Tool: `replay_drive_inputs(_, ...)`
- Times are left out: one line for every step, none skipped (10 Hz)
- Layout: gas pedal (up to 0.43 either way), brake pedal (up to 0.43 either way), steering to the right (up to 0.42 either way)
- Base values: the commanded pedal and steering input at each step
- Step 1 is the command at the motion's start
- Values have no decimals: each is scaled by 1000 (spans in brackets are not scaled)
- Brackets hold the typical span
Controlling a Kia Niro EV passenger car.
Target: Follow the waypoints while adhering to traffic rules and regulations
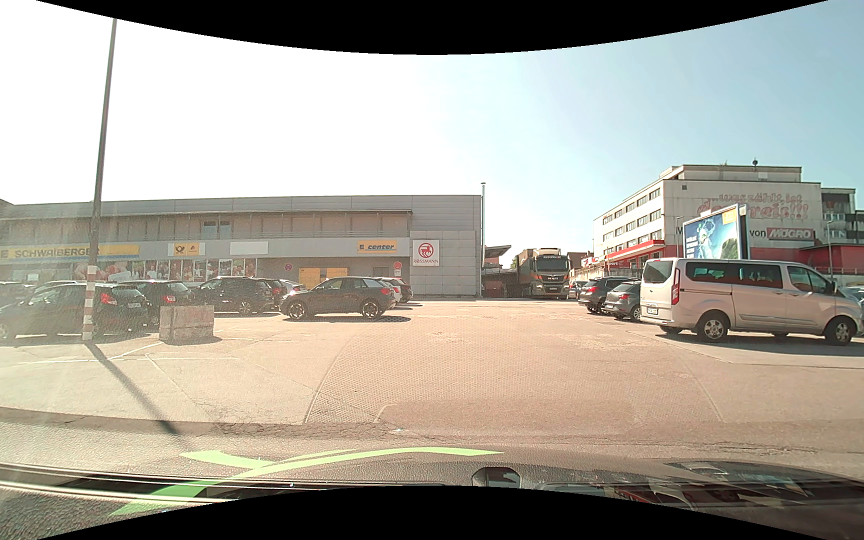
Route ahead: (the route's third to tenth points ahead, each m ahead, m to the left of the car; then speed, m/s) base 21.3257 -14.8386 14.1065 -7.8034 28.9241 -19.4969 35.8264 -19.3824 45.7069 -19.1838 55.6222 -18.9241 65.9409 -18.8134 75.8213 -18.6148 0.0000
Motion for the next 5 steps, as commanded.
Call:
replay_drive_inputs(0, 421, -55)
replay_drive_inputs(0, 421, -56)
replay_drive_inputs(0, 421, -55)
replay_drive_inputs(0, 421, -55)
replay_drive_inputs(0, 421, -55)
